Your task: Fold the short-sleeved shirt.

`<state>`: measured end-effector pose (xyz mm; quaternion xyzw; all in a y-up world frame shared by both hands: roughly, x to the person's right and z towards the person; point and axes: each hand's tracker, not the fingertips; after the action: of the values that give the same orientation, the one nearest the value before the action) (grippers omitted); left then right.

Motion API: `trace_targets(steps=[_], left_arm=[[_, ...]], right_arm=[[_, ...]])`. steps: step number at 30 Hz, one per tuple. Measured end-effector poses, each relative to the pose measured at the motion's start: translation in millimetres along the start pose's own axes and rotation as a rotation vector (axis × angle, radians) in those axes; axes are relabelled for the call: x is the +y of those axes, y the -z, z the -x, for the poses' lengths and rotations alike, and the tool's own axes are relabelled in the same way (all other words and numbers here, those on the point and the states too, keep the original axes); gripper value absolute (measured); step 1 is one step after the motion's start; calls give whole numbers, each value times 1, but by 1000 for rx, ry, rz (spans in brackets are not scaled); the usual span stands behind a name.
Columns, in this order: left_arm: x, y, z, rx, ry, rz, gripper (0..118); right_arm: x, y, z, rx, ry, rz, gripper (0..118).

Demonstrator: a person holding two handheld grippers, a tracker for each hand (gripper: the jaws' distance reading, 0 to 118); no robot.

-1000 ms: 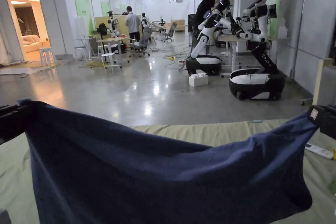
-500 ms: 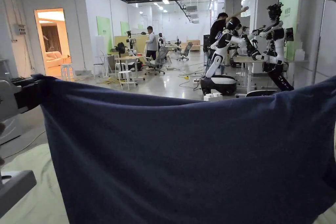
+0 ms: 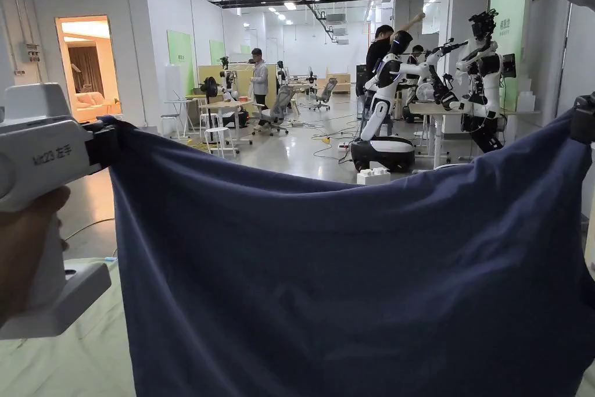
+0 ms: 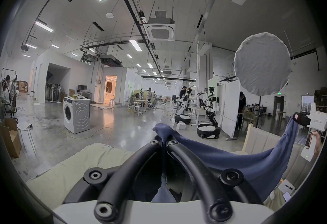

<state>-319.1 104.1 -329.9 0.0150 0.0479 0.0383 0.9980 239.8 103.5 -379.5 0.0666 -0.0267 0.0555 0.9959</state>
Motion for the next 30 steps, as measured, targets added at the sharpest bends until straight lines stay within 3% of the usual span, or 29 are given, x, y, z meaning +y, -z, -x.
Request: trace_targets(steps=[9,13,16,20,24,30], left_arm=[[-1,63,-10,32,-31,-11,3],[-7,90,-11,51,-37,14,3],[-13,111,-18,61,38,45,3],[-20,131,-23,71,10,65,3],[-45,136,-23,47,-11,102,3],[-100,120,-14,9,-48,168,3]], right_arm=[[1,58,6,-45,31,-8,3],[-5,90,12,-65,0,3,3],[-10,106,18,-74,-1,20,3],[-19,125,26,-79,20,31,3],[-38,125,33,-59,49,43,3],[-92,98,38,-7,-4,99,3]])
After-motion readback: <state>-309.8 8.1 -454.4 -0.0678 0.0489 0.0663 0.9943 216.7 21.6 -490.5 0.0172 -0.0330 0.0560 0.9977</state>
